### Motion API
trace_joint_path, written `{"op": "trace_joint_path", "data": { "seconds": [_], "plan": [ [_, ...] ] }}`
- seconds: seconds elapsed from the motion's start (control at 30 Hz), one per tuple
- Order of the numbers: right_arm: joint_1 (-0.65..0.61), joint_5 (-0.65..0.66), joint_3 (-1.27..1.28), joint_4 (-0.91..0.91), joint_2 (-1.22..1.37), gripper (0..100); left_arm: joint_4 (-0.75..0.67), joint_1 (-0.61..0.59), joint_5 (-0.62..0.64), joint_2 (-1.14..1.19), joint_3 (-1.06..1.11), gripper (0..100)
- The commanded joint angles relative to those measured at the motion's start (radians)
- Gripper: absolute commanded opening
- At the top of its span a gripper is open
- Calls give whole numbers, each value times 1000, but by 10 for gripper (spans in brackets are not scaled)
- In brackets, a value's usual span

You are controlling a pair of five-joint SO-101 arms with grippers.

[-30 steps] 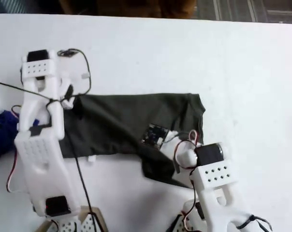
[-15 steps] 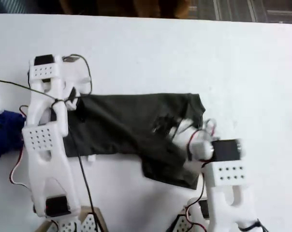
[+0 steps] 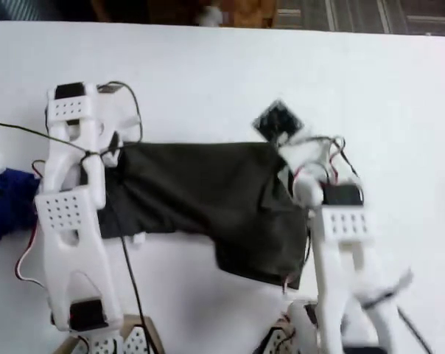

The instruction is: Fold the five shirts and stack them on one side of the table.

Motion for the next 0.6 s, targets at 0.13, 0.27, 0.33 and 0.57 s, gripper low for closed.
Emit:
{"op": "trace_joint_path", "data": {
  "seconds": [0.13, 0.27, 0.33, 0.57],
  "plan": [
    [-19, -227, -681, 292, 654, 18, -3, -14, 37, 12, -22, 25],
    [-16, -247, -1007, 460, 895, 19, -3, -14, 37, 14, -22, 24],
    [-15, -247, -1126, 504, 983, 19, -3, -14, 37, 14, -22, 24],
    [-10, -242, -1398, 565, 1251, 19, -3, -12, 37, 14, -22, 24]
  ]
}}
